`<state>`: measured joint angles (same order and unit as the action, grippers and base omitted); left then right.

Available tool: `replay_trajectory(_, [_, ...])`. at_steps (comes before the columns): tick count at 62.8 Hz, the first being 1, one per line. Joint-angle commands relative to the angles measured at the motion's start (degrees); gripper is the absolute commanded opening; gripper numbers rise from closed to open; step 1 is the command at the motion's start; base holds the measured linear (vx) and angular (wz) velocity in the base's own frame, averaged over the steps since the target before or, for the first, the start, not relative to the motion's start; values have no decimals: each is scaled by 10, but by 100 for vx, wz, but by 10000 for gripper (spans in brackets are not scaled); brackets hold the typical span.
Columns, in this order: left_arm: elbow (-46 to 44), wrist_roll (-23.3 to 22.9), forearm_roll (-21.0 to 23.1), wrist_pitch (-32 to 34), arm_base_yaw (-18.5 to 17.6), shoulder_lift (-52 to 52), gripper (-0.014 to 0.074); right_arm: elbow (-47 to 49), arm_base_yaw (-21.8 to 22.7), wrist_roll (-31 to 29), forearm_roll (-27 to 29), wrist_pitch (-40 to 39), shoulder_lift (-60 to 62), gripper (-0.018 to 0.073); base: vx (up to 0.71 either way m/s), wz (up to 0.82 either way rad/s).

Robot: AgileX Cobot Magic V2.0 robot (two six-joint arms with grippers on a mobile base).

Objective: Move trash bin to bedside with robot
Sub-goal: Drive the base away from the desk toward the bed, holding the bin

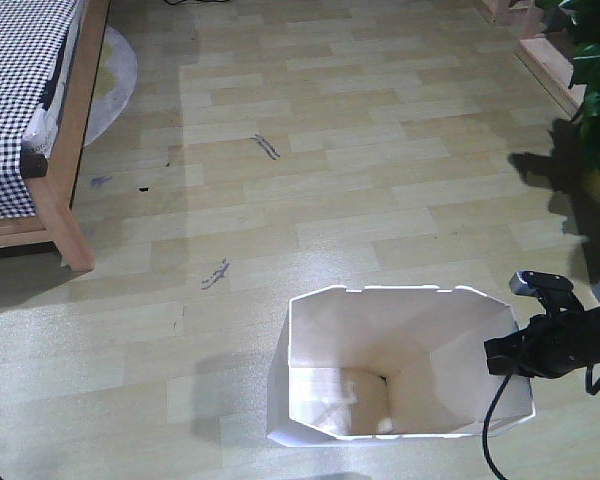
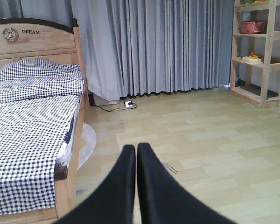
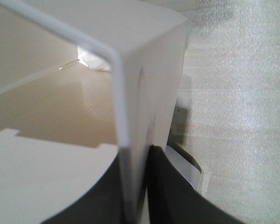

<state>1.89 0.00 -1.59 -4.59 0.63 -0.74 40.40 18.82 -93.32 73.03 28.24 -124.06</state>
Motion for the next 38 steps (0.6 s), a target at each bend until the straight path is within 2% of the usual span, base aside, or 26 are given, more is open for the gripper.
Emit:
replay_trajectory(1, [7, -8, 5, 42, -4, -8, -6, 6, 1, 1, 26, 119, 37, -2, 21, 4])
replay_trajectory(38, [7, -8, 5, 42, -4, -8, -6, 6, 1, 1, 26, 119, 37, -2, 23, 1])
